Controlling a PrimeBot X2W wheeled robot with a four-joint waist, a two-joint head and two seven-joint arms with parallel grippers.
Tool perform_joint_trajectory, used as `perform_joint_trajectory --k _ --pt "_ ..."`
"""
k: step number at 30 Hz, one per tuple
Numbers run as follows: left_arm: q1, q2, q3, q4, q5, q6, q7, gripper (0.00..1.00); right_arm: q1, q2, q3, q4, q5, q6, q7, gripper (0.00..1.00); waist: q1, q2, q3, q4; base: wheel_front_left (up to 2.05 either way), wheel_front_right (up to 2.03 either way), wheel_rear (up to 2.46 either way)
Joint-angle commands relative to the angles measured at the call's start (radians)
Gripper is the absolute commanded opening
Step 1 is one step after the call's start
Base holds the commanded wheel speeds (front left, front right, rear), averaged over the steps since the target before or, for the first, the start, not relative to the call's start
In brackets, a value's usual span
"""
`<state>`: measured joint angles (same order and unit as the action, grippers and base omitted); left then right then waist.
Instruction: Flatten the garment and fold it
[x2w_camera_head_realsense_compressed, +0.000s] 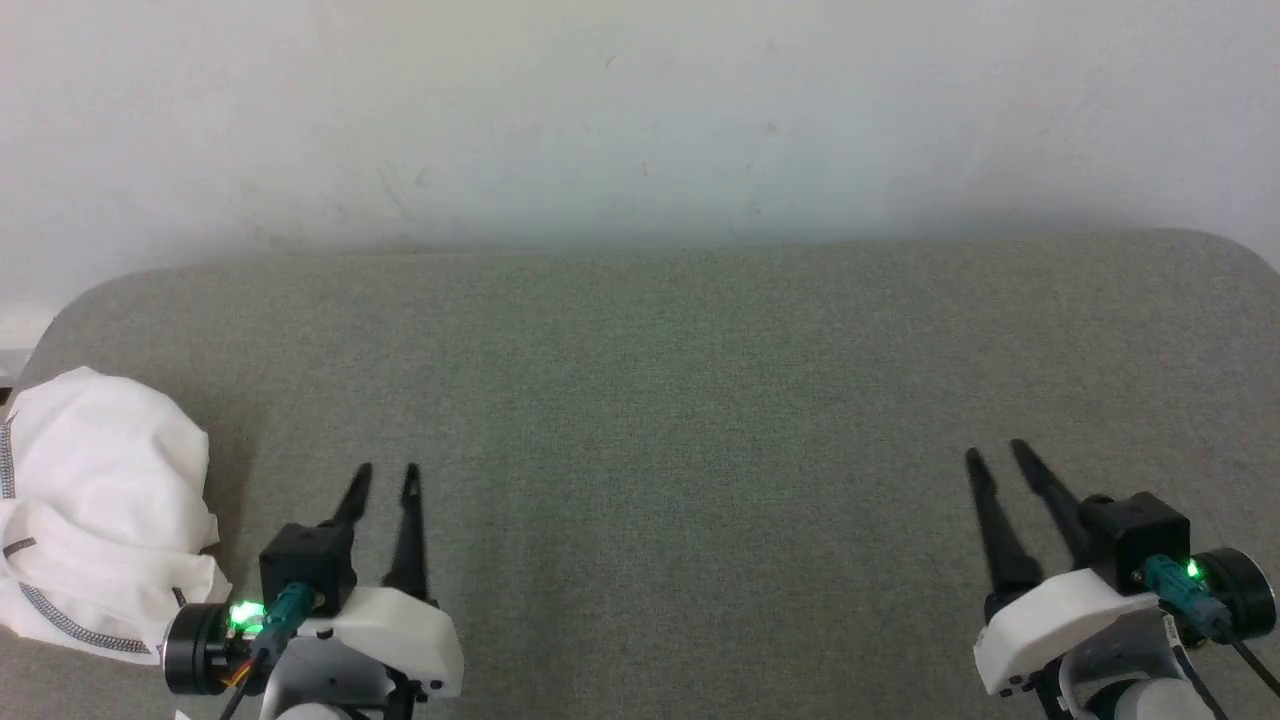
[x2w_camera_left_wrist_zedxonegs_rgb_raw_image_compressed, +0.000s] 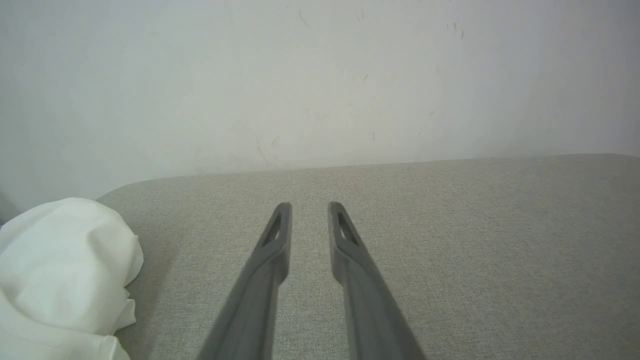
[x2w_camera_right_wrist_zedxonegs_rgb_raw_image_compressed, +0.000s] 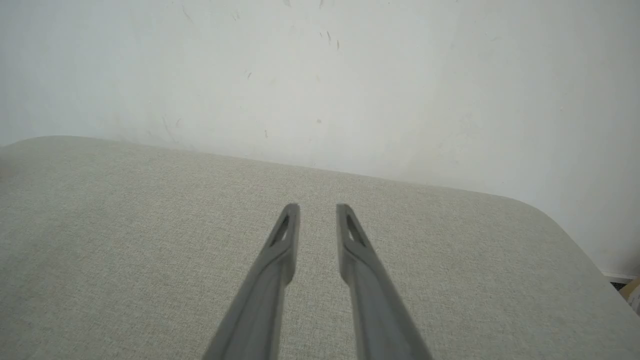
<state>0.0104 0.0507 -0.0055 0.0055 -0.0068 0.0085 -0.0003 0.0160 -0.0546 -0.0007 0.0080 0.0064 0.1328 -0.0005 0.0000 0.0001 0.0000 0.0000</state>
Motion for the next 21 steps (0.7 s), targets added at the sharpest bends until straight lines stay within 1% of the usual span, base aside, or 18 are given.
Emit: perform_joint_trajectory --k 1,21 --pt "0.0 0.0 -0.001 0.001 -0.001 0.001 -0.002 1.0 0.0 0.0 0.0 0.001 0.002 0.0 -0.002 1.0 0.0 -0.0001 0.0 0.0 0.0 0.0 0.0" --pt "-0.001 0.0 -0.023 0.023 -0.031 0.017 -0.041 1.0 -0.009 0.001 -0.019 0.007 0.029 0.0 -0.041 1.0 0.0 -0.0001 0.004 0.001 0.0 0.0 0.0"
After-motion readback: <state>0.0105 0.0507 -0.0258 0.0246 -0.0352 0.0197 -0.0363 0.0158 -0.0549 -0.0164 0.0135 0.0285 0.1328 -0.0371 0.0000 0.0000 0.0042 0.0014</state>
